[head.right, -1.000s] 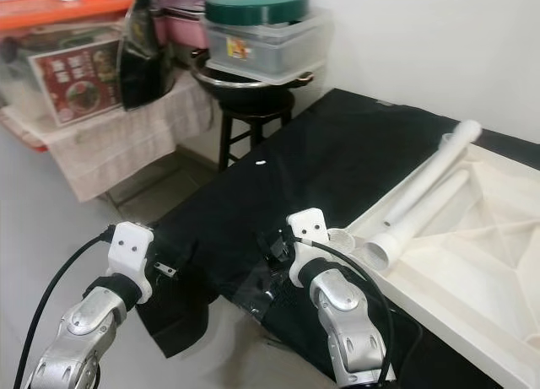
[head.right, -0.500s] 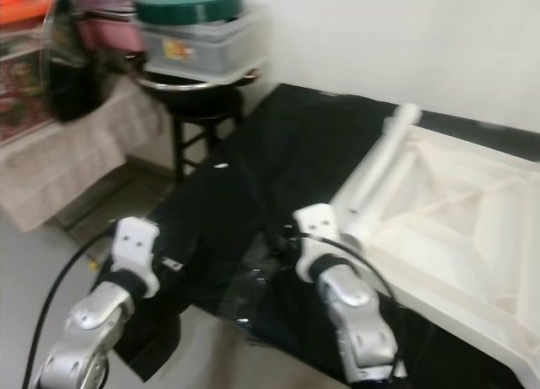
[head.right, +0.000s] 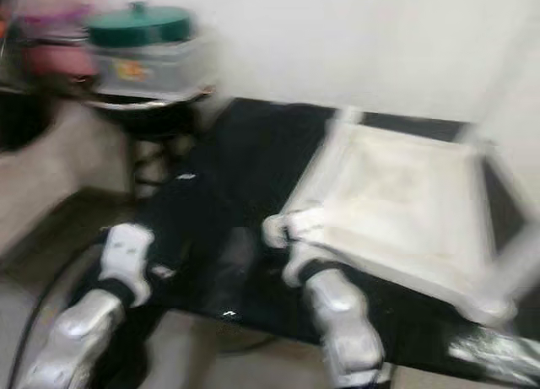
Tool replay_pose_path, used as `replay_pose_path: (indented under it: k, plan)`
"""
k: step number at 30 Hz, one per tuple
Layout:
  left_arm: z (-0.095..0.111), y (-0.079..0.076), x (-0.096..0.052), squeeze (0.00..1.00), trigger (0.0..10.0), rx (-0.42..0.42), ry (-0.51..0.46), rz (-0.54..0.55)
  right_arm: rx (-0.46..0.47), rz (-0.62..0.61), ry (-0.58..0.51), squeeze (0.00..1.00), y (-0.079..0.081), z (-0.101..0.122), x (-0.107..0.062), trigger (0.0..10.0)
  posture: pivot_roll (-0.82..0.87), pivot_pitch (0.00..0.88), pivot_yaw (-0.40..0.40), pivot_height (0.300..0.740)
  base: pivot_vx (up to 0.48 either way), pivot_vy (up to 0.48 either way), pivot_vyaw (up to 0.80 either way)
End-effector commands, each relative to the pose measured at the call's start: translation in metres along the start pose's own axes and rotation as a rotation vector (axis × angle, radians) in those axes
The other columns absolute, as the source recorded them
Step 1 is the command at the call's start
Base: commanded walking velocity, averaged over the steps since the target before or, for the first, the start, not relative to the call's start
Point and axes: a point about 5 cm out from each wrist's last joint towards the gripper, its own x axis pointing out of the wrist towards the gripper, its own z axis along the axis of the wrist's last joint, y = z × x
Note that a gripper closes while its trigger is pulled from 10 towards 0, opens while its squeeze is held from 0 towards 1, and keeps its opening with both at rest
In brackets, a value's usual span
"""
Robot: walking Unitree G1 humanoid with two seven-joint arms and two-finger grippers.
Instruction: Building children table
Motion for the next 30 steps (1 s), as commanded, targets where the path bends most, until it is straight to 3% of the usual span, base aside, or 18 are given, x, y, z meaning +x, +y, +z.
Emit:
replay_pose_path:
  k: [1, 17, 30]
  plan:
    - [0.0006, -0.0017, 0.001, 0.0, 10.0, 0.006, -0.001, -0.005, 0.002, -0.006, 0.0, 0.0, -0.0034, -0.0008, -0.0014, 10.0, -0.08, 0.0, 0.015, 0.74, 0.0, 0.0, -0.8]
    - [0.0014, -0.0003, 0.0028, 0.0, 10.0, 0.0, -0.004, 0.004, 0.005, -0.004, -0.011, 0.0, -0.0038, 0.0015, -0.0004, 10.0, -0.08, 0.0, 0.015, 0.74, 0.0, 0.0, -0.75]
    - [0.0019, 0.001, 0.0032, 0.0, 10.0, -0.001, -0.005, 0.009, 0.007, 0.002, -0.028, 0.0, -0.0031, 0.004, -0.0004, 10.0, -0.08, 0.0, 0.014, 0.74, 0.0, 0.0, 0.0]
